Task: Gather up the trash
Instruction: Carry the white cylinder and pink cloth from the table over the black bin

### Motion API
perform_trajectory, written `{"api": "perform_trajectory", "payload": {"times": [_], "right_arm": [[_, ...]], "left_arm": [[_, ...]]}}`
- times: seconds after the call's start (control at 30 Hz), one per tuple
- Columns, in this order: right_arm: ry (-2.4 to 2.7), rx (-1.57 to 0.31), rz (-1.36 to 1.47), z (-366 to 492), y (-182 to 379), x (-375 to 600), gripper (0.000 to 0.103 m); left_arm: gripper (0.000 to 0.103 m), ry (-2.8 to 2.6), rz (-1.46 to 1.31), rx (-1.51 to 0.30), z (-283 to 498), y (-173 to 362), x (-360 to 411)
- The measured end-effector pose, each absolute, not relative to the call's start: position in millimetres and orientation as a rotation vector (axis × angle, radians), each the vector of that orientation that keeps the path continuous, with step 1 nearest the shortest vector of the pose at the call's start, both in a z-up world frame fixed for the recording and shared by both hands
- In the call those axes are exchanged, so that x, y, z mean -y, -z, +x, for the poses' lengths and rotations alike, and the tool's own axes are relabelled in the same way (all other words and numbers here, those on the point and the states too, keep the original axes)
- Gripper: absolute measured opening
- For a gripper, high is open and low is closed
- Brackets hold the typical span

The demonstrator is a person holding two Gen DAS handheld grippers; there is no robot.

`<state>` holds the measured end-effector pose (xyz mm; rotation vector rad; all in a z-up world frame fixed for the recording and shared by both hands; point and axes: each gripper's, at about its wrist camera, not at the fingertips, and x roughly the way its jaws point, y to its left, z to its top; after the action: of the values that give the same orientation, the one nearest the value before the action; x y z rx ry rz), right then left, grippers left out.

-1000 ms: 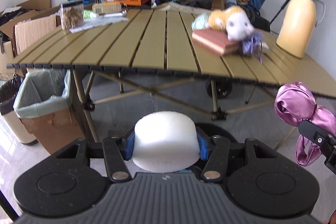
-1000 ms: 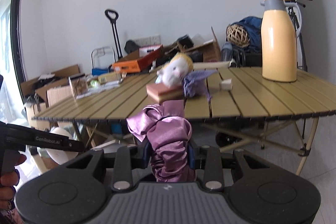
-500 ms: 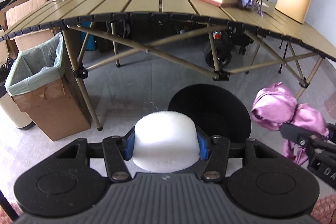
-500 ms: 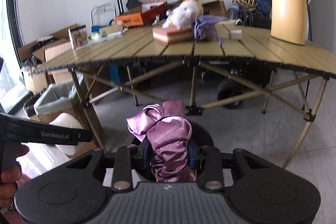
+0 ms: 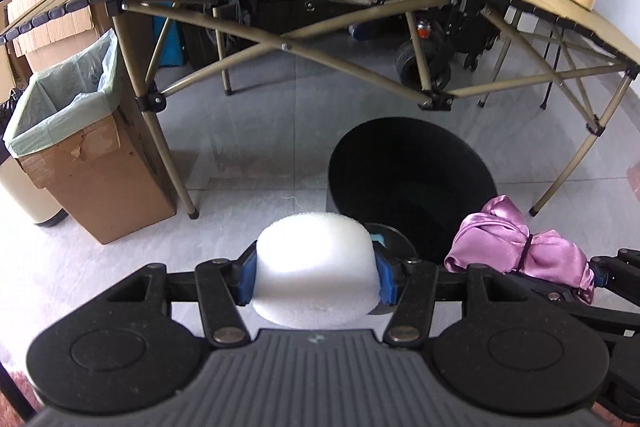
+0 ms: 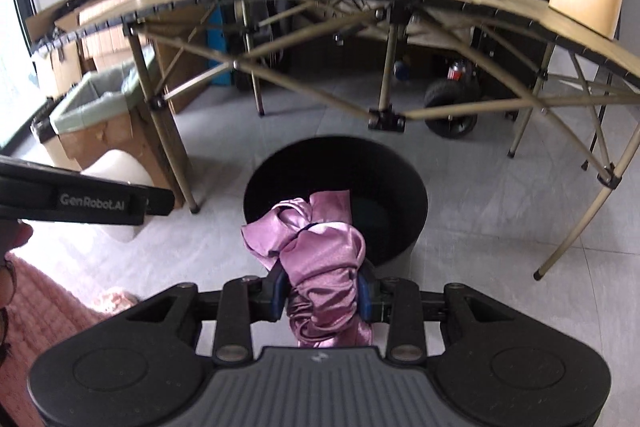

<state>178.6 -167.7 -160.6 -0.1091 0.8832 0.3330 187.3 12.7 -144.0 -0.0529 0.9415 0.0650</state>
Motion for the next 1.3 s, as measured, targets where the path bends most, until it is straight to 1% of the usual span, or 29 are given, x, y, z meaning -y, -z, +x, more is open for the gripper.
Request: {"api": "perform_trajectory", "payload": {"times": [0.3,0.5,0.87,1.3], "right_arm": [[-0.303,-0.969,-0.116,186,178,164,0.033],[-0.285,-0.993,-0.110,189,184,169,0.033],[-0.220,-0.999,-0.060,198,183,191,0.033],[-0.110,-0.986,0.009,210,180,227,0.033]], "left_arm": [[0.056,-0.068,-0.058,-0.994,194,154,-13],[0.056,-0.056,-0.058,-1.025,202,159,-10],[0.056,0.009,0.004,-1.053,219,163,20],[0.056,0.073,0.036,-1.046,261,160,56]]}}
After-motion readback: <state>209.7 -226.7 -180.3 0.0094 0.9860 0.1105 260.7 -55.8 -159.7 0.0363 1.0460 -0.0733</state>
